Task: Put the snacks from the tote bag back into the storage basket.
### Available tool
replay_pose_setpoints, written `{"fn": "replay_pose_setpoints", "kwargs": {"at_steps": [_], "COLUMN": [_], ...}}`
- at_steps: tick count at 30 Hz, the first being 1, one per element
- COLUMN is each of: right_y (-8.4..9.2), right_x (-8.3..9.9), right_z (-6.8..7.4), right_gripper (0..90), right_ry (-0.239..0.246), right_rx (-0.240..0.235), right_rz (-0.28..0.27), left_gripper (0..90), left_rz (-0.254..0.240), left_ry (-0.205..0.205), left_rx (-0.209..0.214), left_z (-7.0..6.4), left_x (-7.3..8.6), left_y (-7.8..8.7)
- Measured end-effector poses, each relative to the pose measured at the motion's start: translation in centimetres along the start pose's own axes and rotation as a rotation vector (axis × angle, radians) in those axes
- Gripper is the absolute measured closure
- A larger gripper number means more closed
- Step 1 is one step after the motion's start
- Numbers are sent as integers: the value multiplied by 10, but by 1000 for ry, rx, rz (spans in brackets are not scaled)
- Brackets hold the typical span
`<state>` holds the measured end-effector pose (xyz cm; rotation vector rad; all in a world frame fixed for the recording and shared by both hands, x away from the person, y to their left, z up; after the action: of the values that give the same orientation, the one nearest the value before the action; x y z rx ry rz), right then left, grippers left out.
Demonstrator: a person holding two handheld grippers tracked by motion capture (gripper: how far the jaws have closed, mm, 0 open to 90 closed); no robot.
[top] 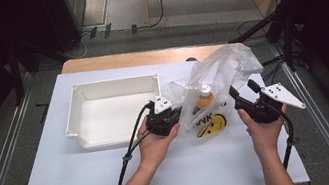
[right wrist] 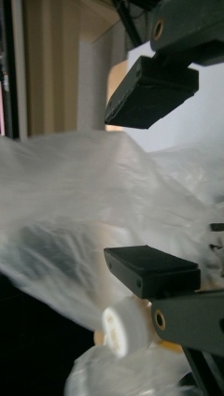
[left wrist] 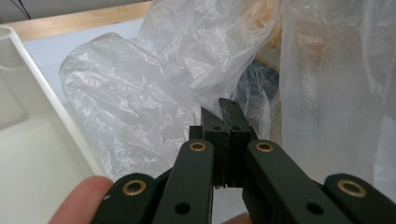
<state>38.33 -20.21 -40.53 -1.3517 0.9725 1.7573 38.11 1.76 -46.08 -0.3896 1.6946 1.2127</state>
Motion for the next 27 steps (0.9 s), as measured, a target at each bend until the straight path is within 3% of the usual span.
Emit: {"fn": "replay_pose_setpoints", "kwargs": {"at_steps": [6,10,14,18,20,25,27], "right_y": [14,11,0,-13,-19,-32,-36], "right_x": [-36,-46,-38,-22,-14,5,12], "right_z": [13,21,25,19,16,13,11], "right_gripper": [249,402,648,845,877,897,898], "right_ry": [30,58,79,28,21,30,25], "right_rx": [-40,-59,-83,-85,-86,-85,-79], "right_rz": [-97,-99,-68,-24,-3,59,77], "left_gripper": [900,900,900,900,887,729,672], "left_rz": [13,8,17,23,17,-27,-50], "left_ry": [-9,-3,-9,1,-4,11,15], "left_rx": [5,2,4,8,15,49,32], "left_z": [-2,-4,-6,-6,-6,-5,-3], "left_x": [9,15,22,26,27,20,15], "left_y": [-1,-1,-1,-1,1,12,17]}}
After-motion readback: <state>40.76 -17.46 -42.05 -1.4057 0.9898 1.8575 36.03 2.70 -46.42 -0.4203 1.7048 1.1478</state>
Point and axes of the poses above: each handheld gripper's, and its own axes: y roughly backward along the jaws, x roughly out of its underside, z roughly to its left, the point moved 8 cm from there along -y, roughly forward along the jaws, and after that the axes turned 11 degrees about -x, right-handed, at the moved point
